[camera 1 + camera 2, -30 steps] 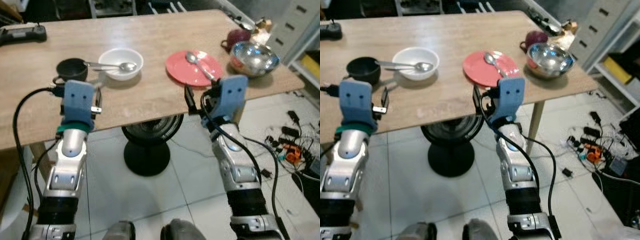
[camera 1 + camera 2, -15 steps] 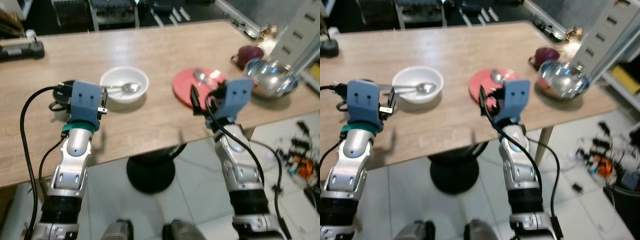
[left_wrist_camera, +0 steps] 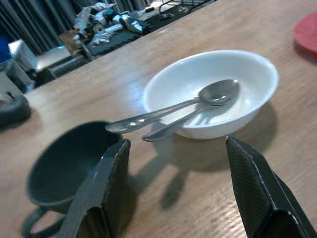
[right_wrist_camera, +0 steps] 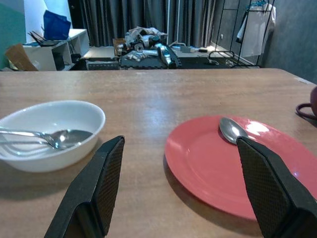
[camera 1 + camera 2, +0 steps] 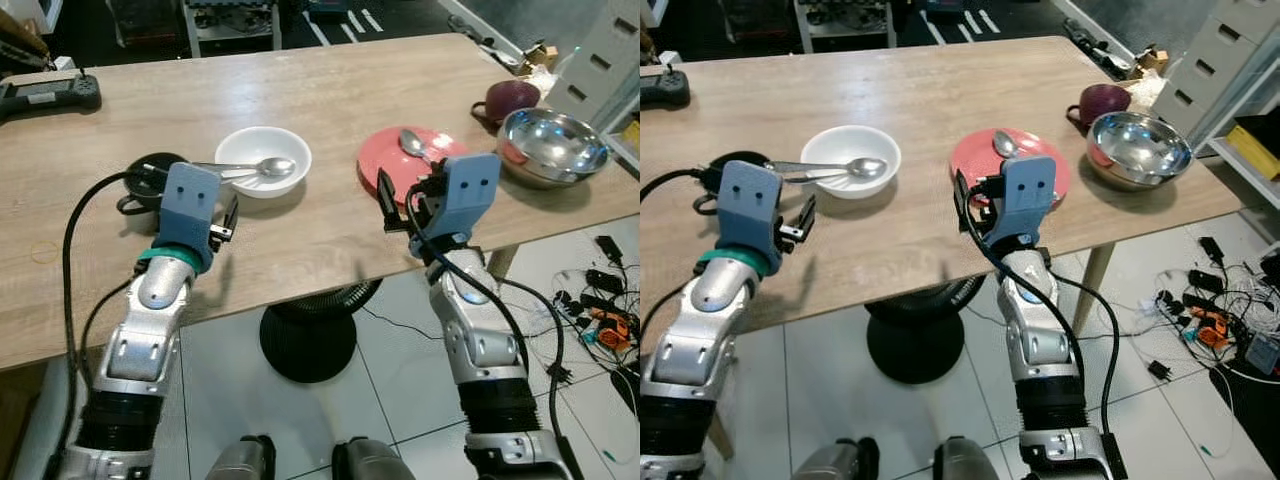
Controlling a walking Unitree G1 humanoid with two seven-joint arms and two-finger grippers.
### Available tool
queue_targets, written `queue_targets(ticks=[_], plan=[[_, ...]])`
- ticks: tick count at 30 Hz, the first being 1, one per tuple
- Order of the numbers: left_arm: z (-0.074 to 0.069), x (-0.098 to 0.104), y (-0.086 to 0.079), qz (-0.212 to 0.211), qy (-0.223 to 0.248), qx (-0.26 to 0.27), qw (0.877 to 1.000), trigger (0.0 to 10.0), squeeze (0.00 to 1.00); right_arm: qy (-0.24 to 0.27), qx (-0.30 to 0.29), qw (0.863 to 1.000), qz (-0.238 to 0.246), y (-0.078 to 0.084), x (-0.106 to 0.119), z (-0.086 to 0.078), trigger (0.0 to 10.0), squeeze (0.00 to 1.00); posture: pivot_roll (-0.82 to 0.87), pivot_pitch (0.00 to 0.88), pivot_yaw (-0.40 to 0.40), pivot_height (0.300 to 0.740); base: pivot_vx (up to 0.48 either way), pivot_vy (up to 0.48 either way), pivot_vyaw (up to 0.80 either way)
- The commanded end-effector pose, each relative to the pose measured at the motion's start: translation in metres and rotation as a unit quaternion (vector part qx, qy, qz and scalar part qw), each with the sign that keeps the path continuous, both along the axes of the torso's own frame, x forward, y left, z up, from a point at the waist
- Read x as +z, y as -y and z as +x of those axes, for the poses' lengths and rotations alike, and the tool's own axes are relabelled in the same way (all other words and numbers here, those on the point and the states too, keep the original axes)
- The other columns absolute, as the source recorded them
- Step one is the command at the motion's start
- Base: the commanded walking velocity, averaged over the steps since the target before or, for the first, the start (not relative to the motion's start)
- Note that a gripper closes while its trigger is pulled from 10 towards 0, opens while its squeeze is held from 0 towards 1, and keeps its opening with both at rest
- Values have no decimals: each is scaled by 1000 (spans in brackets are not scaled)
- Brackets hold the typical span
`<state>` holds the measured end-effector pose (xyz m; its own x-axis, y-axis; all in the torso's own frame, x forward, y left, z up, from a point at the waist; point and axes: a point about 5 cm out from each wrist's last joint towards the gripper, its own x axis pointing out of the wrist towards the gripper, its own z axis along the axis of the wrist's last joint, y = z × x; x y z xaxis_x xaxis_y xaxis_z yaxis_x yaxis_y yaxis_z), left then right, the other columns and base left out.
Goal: Setting the table
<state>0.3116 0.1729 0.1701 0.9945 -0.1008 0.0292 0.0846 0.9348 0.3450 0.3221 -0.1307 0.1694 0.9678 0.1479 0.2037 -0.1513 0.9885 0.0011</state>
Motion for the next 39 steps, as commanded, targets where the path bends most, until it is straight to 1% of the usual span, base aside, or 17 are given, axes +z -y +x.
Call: queue_targets(ticks=[1,6,7,11,12,15,16,17,18,20,23,24,26,28,32,34,39], plan=[[-1,3,-1,22,10,-12,1000,10000,0,-2,7,1000,-2,-4,0,-2,10000,0,-90,0,27,740,0,0,0],[-5,4,-10,26,21,9,999,10000,0,0,19,1000,-2,-9,1,-4,10000,0,-85,0,21,740,0,0,0],[-8,2,-16,11,25,34,999,10000,0,1,24,1000,-1,-11,2,-5,10000,0,-83,0,18,740,0,0,0],[-10,0,-23,-9,17,61,998,10000,0,2,25,1000,-2,-10,2,-6,10000,0,-84,0,17,740,0,0,0],[-10,-1,-31,-12,7,90,996,10000,0,2,25,1000,-2,-10,3,-6,10000,0,-85,0,17,740,0,0,0],[-14,-7,-67,39,-42,165,985,10000,0,1,24,1000,-4,-9,3,-6,10000,0,-80,7,16,740,0,0,0],[-16,-6,-75,46,-49,172,983,10000,0,0,24,1000,-4,-9,2,-7,10000,0,-80,7,16,740,0,0,0],[-16,-6,-75,46,-49,172,983,10000,0,0,24,1000,-4,-9,2,-7,10000,0,-80,7,16,740,0,0,0],[-19,-4,-90,49,-52,182,981,10000,0,-2,23,1000,-4,-8,1,-8,10000,0,-80,7,16,740,0,0,0],[-19,-4,-90,49,-52,182,981,10000,0,-2,23,1000,-4,-8,1,-8,10000,0,-80,7,16,740,0,0,0],[-21,-6,-111,42,-59,203,976,10000,0,-5,24,1000,-5,-8,0,-9,10000,0,-82,26,9,740,0,0,0],[-21,-6,-111,42,-59,203,976,10000,0,-5,24,1000,-5,-8,0,-9,10000,0,-82,26,9,740,0,0,0],[-21,-9,-125,12,-77,191,978,10000,0,-7,23,1000,-7,-6,0,-10,10000,0,-91,44,5,740,0,0,0],[-21,-10,-127,-2,-84,181,980,10000,0,-8,23,1000,-9,-5,1,-10,10000,0,-91,44,5,740,0,0,0],[-21,-9,-129,-4,-89,165,982,10000,0,-8,22,1000,-10,-4,1,-11,10000,0,-99,53,2,740,0,0,0],[-20,-5,-135,11,-99,129,987,10000,0,-11,19,1000,-14,0,0,-13,10000,0,-105,66,2,740,0,0,0],[-19,-3,-137,16,-106,114,988,10000,0,-12,16,1000,-15,2,0,-14,10000,0,-108,75,5,740,0,0,0]])
